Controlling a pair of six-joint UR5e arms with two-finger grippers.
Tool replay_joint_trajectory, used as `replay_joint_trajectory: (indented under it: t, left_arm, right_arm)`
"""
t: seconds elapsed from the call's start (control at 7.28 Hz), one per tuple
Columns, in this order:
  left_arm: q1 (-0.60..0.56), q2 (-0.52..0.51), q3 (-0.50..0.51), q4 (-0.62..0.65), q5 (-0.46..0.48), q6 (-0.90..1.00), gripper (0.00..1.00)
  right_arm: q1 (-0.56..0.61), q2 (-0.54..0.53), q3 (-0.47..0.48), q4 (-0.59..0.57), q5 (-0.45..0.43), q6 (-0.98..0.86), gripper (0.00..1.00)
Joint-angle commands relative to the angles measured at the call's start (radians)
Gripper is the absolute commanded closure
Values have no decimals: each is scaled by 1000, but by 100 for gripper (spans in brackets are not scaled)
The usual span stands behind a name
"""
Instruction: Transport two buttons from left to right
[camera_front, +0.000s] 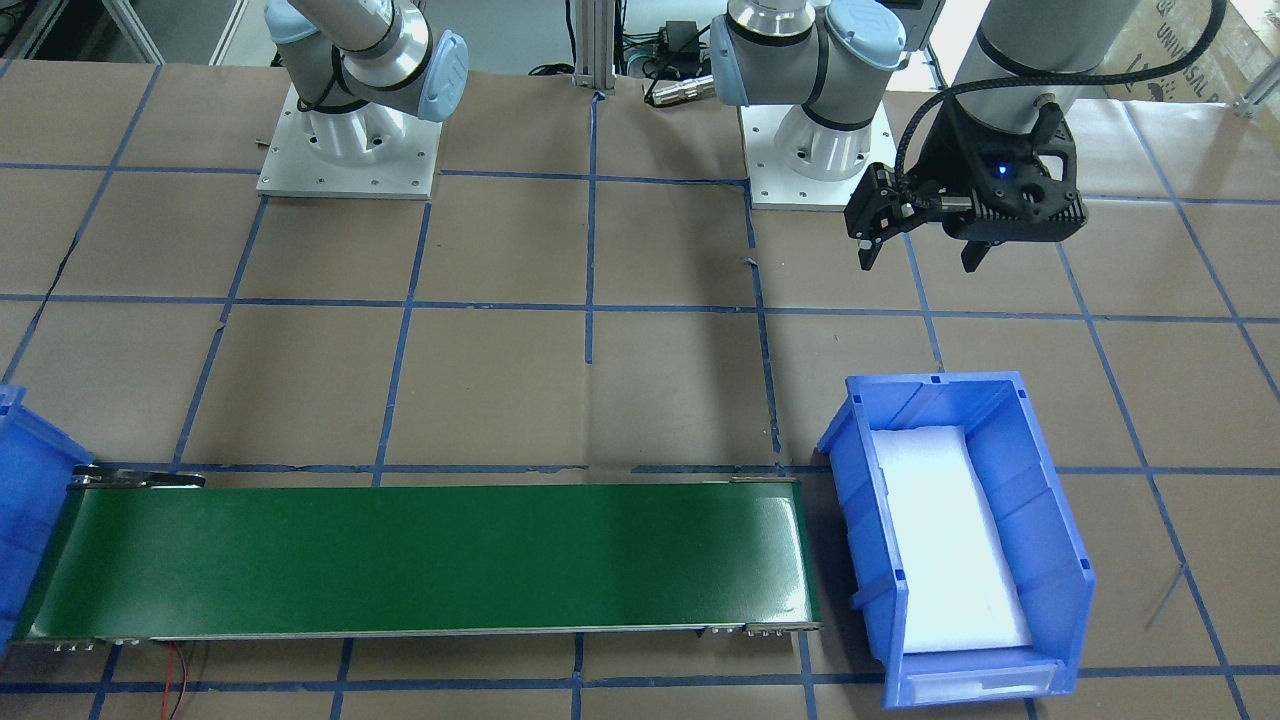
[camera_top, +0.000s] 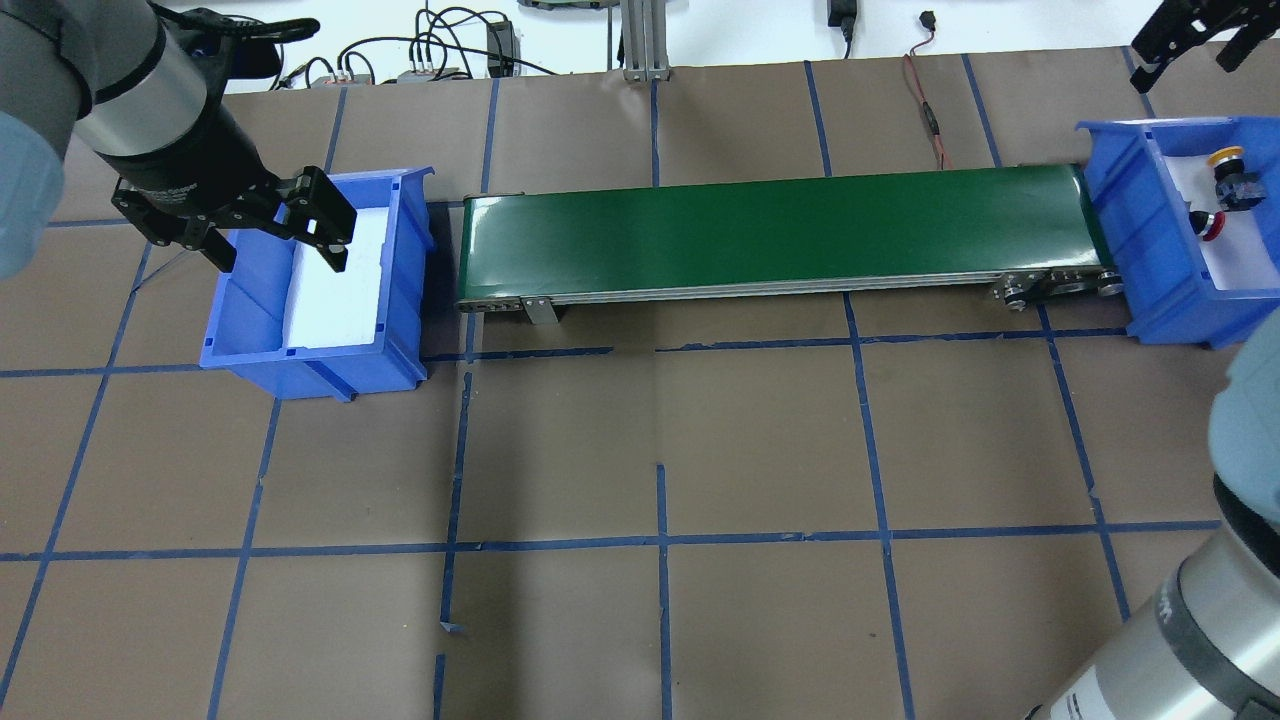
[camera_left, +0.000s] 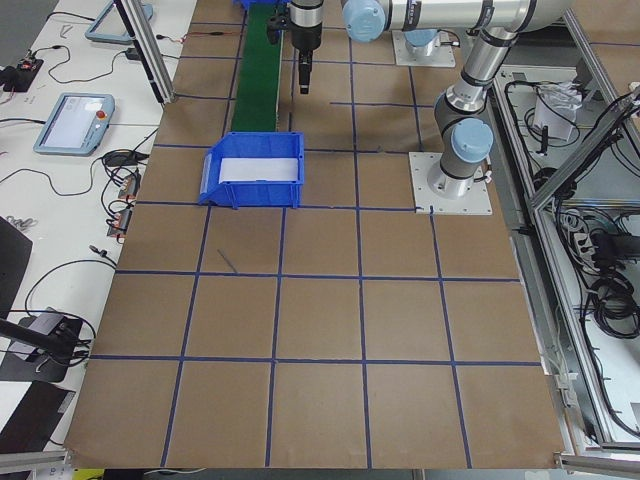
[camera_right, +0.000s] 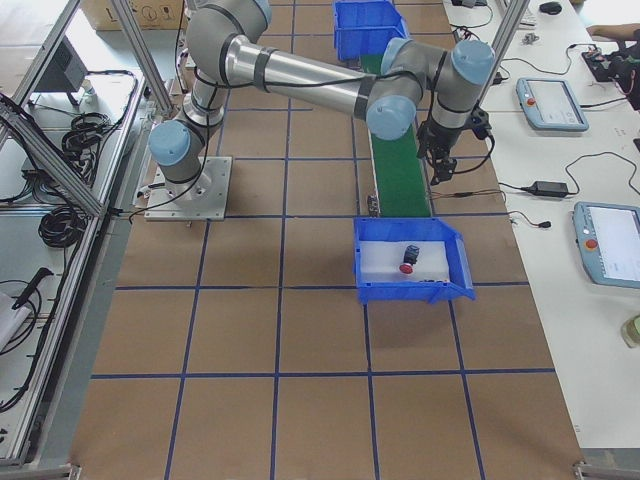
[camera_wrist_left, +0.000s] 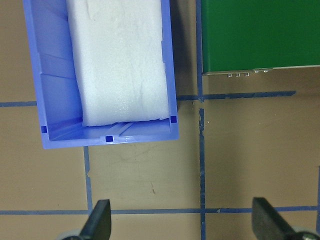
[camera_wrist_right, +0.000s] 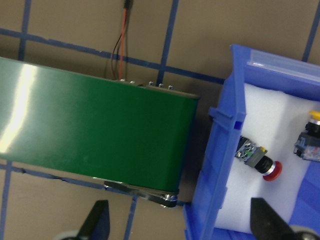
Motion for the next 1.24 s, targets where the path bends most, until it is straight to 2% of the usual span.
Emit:
replay_joint_trajectory:
  t: [0.0,0.14,0.27,0.41,0.69,1.1]
  left_arm:
    - [-1,-2,-5,0,-3,-30,0]
    - [-1,-3,-5,0,-1,-33,0]
    - [-1,-3,-5,0,-1,-31,0]
    - [-1,-3,-5,0,-3,-31,0]
    - [-1,-3,-6,0,-3,-31,0]
    - [-1,-3,-6,0,-1,-31,0]
  right_arm:
    - [37,-168,191,-11,18,20,1]
    - [48,-253,292,-17,55,17,1]
    - [51,-313,355,-48,57,23,1]
    - [60,-341,368,-47,61,67,1]
    - [170,-385,367,-39,48,229,1]
    - [295,-393,368,-45,43,358,0]
